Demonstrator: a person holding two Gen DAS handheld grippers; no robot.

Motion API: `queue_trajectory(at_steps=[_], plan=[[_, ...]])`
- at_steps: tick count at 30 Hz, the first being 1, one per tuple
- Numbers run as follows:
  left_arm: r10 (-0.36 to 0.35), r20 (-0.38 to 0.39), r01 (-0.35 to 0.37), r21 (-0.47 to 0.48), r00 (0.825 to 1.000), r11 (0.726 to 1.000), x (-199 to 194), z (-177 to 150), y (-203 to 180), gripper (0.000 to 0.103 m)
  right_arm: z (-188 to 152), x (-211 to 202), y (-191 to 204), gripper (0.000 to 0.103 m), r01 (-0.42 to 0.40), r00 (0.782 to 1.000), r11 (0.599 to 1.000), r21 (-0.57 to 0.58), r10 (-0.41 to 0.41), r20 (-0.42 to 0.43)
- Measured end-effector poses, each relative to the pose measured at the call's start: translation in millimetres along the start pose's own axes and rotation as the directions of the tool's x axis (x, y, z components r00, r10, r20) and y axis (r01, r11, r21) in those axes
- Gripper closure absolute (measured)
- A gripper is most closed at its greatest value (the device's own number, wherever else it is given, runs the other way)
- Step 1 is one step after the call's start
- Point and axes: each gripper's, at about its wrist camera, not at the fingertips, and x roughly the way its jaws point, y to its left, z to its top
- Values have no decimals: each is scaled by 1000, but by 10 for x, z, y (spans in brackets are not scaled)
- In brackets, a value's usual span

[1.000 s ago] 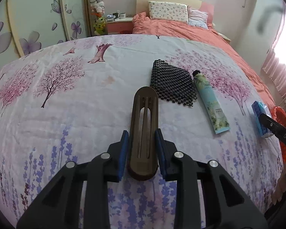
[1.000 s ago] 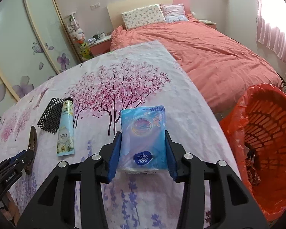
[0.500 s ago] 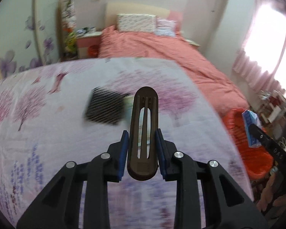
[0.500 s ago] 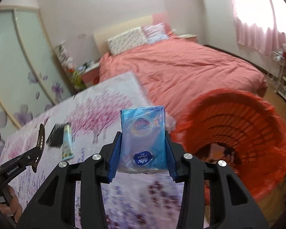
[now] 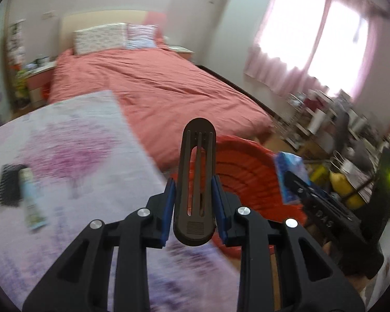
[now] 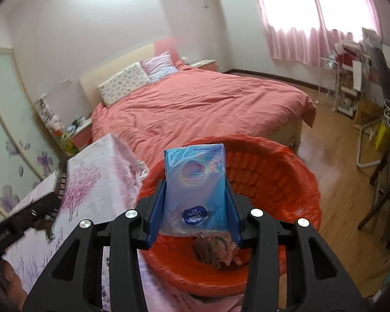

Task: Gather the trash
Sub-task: 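Carry the insole and tissue pack over the orange basket and release both, then grasp the light-blue cream tube with the right tool while the left tool grasps the black mesh pad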

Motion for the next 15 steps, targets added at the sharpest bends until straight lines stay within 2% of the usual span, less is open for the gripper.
queue_trajectory(at_steps=[2,6,7,10,12,15], plan=[[-27,-31,28,25,999,999,224,14,-205,74,44,39,-86,58,3,1000,1000,23,-3,-2],[-19,-96,24,48,995,999,629,32,-364,70,100,196,-192,52,-3,1000,998,56,4,-20],[-6,-110,11,48,994,999,719,16,-350,64,106,232,-215,50,4,1000,998,55,-2,-24],[25,-114,-21,37,993,999,801,15,-228,52,67,260,-254,46,14,999,999,44,-12,-37],[35,-117,-33,22,992,999,790,6,-115,50,26,246,-233,46,18,999,999,38,-16,-42],[93,-100,-92,14,991,996,624,2,157,50,-19,174,-98,46,-16,999,1000,22,17,-38]])
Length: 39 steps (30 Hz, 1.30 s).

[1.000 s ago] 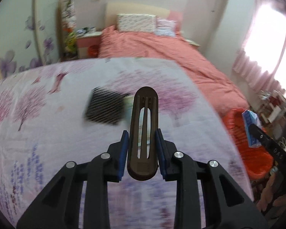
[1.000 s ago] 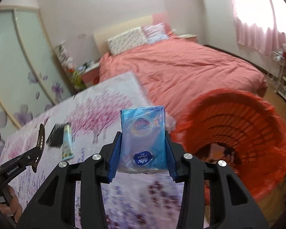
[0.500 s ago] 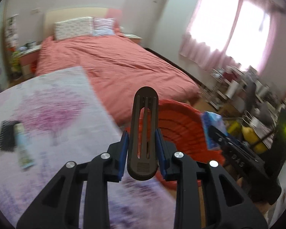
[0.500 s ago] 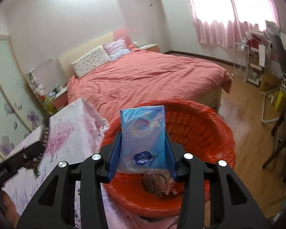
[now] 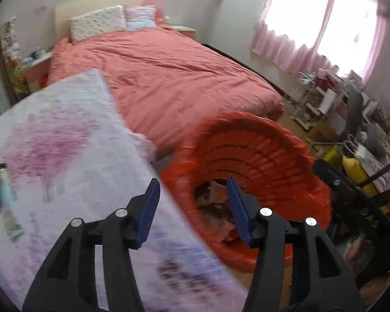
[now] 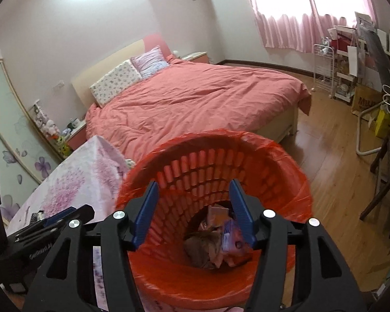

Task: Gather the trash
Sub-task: 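Grasp the light-blue cream tube with the right tool while the left tool grasps the black mesh pad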

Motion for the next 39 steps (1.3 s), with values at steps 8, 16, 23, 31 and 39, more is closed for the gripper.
queue_trajectory(at_steps=[8,16,23,31,39], plan=[[311,4,-306,-162,950,938,-459,-164,1577,46,-314,76,1011,49,-188,980,968,-166,173,-102],[515,-61,-501,-357,855,788,-1068,-511,3193,46,-814,504,2285,52,-379,909,879,-289,296,-293],[523,-54,-497,-407,851,766,-1280,-635,3610,45,-1035,886,3078,52,-412,887,841,-351,281,-366],[375,-16,-354,-376,927,856,-920,-490,3313,45,-1136,927,3162,72,-321,925,827,-462,168,-341],[352,-72,-356,-316,933,879,-462,-364,3030,56,-976,729,2498,72,-220,953,880,-421,102,-284]])
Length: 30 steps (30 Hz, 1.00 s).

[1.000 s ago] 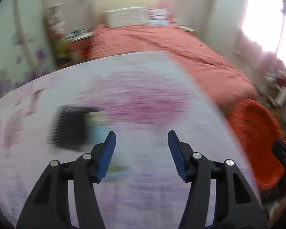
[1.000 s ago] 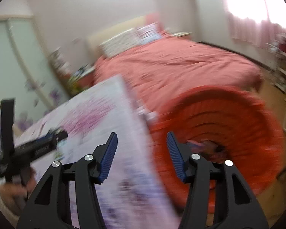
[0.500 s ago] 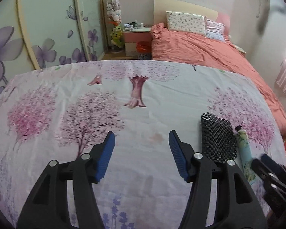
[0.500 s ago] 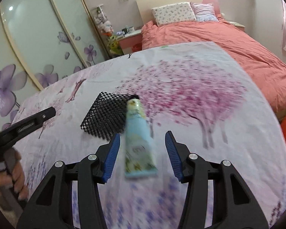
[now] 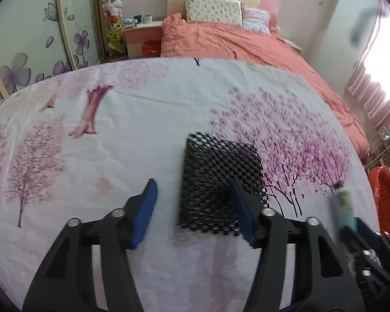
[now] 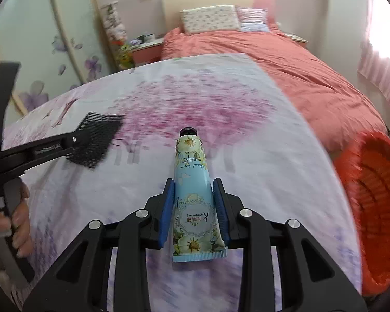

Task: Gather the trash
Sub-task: 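Grasp the light-blue cream tube with the right tool while the left tool grasps the black mesh pad, then carry the mesh pad and cream tube over the orange basket and release both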

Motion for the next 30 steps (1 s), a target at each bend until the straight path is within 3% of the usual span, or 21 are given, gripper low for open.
queue_trajectory(at_steps=[1,3,9,16,21,26,30], plan=[[-16,0,16,8,1000,1000,4,5,-22,74,-36,-78,-103,72,11,1000,1000,18,-11,8],[-44,3,44,26,999,999,-6,1,-94,92,-67,-173,-214,72,25,999,999,40,-26,25],[-104,59,100,80,993,992,-240,-90,-389,94,-174,-592,-560,72,57,992,993,108,-68,103],[-204,115,182,172,972,968,-809,-232,-1025,94,-314,-1109,-1025,72,94,976,974,206,-131,176],[-301,106,271,234,948,934,-1099,-389,-1552,94,-411,-1353,-1302,72,136,958,955,263,-194,209],[-405,84,365,297,910,882,-1300,-571,-2088,94,-491,-1475,-1597,72,167,943,931,323,-246,223],[-454,63,409,338,889,848,-1352,-659,-2431,94,-501,-1501,-1810,72,188,933,916,354,-279,227]])
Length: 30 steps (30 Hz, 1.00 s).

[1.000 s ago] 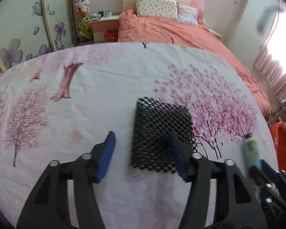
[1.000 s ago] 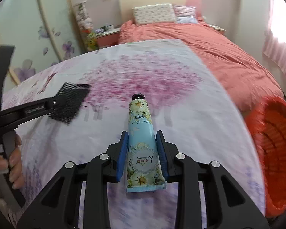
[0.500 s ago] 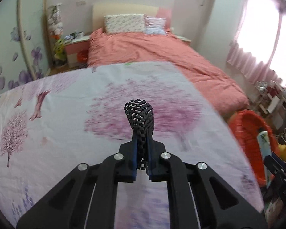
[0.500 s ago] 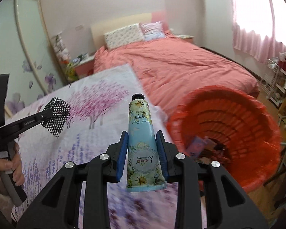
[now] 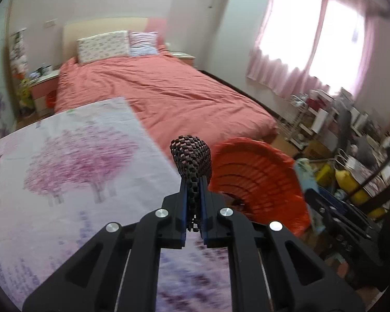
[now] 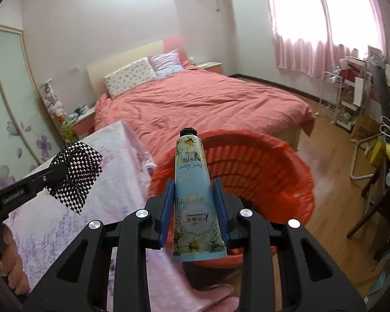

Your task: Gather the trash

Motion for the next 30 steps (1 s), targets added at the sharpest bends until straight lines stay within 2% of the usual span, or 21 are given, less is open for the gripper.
queue_trajectory(at_steps=[7,11,12,13,15,18,23,25,26,27,28,30], plan=[[-79,-75,81,29,994,996,313,126,-442,93,155,81,-258,72,6,1000,998,59,-4,-19],[-92,-134,96,22,987,995,580,162,-652,90,263,156,-344,71,-13,999,995,100,16,-32],[-84,-143,87,18,986,996,646,152,-678,85,283,185,-409,71,-32,999,993,113,36,-31],[-73,-152,76,10,986,997,726,140,-682,81,309,242,-456,65,-49,998,990,130,55,-42],[-55,-167,55,0,984,998,853,88,-666,68,307,311,-553,52,-62,996,985,161,71,-48],[-14,-165,13,-7,986,1000,871,-62,-583,66,205,198,-588,50,-41,998,990,132,46,-31],[58,-106,-61,-27,993,998,378,-417,-374,53,-114,-261,-398,34,-23,1000,999,29,22,20],[116,-68,-117,-9,991,993,19,-608,-296,39,-315,-542,-293,14,-24,999,1000,3,24,36],[138,-49,-138,-4,989,990,-138,-682,-261,35,-363,-635,-259,10,-23,999,1000,-2,23,43],[165,-28,-165,1,986,986,-306,-775,-236,28,-482,-821,-189,9,-14,998,1000,-13,15,62],[197,-5,-197,8,980,980,-507,-887,-211,21,-524,-911,-156,4,-2,997,1000,-20,3,73],[275,34,-275,9,961,961,-870,-1097,-144,9,-674,-1171,-51,2,42,993,998,-36,-38,108]])
